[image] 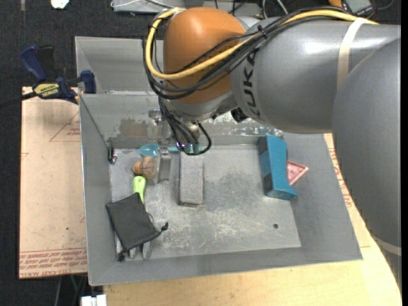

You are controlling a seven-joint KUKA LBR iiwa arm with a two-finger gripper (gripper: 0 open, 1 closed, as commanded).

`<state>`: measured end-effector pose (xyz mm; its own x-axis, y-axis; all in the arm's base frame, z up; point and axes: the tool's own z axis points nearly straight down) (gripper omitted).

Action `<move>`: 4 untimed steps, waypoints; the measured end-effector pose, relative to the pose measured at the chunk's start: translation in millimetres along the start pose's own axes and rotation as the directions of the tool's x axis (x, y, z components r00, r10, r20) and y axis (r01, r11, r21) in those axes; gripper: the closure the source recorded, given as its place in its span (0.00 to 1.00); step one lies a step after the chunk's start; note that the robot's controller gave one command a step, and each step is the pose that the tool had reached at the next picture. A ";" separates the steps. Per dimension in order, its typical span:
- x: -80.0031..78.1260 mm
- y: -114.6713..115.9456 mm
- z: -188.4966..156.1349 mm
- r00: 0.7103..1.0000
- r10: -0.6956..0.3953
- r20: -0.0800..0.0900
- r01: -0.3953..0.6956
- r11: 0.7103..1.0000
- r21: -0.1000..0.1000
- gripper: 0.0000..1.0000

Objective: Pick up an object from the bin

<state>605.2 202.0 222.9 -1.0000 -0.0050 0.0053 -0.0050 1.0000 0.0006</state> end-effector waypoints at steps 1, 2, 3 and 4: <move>-1.1 -1.3 -5.3 1.000 0.004 0.007 -0.004 1.000 -0.001 0.00; 37.9 13.0 65.9 0.992 -0.122 0.007 0.122 0.993 -0.001 0.00; 80.0 22.5 68.7 0.842 -0.539 0.013 0.539 0.842 0.005 0.00; 99.9 51.2 86.0 0.874 -0.486 0.001 0.486 0.874 0.000 0.00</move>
Offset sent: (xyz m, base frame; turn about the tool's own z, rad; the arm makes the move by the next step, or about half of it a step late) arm -0.0871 0.0303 -0.1529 -0.2798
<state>504.6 252.8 137.5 -0.8713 -0.4908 0.0035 -0.4908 0.8713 0.0035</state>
